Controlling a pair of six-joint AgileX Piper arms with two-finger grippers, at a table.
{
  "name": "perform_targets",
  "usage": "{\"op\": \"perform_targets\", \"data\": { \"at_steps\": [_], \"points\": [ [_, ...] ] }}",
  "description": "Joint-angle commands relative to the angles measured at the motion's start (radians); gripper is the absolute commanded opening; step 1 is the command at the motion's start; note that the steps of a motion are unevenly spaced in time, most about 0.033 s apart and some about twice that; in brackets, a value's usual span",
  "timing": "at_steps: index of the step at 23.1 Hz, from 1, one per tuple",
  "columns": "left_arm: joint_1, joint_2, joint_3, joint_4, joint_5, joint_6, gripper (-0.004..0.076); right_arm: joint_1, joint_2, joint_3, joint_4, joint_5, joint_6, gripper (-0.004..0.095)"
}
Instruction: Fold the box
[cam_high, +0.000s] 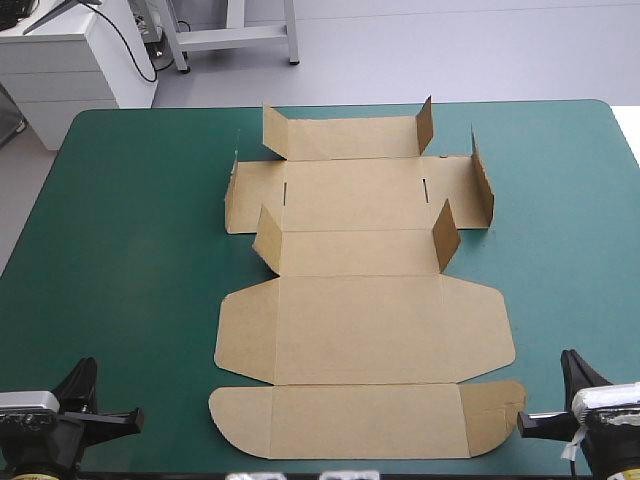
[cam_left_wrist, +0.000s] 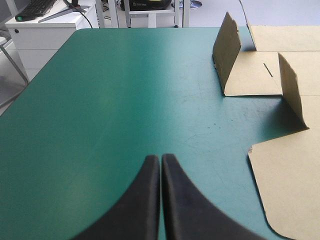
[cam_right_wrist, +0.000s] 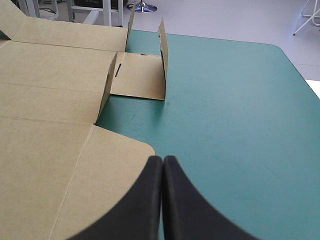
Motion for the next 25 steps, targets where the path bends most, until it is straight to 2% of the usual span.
{"op": "perform_targets", "data": {
  "at_steps": [1,7,12,17,25],
  "points": [
    [-0.005,-0.007,-0.021,-0.006,-0.076,-0.002,-0.0008,-0.004,-0.026,-0.028,0.002,-0.073,-0.001,-0.0021],
    [-0.005,-0.007,-0.021,-0.006,-0.076,0.000,-0.0008,-0.004,0.004,-0.042,0.047,-0.091,-0.001,-0.0021],
    [-0.005,-0.007,-0.021,-0.006,-0.076,0.000,-0.0008,-0.004,0.168,-0.142,0.138,-0.037,-0.019,-0.0021],
    [-0.005,-0.007,-0.021,-0.006,-0.076,0.000,-0.0008,-0.004,0.571,-0.413,0.295,0.092,-0.117,-0.0018],
    [-0.005,-0.007,-0.021,-0.006,-0.076,0.000,-0.0008,-0.001,1.067,-0.748,0.313,0.247,-0.143,-0.0017]
  ]
}}
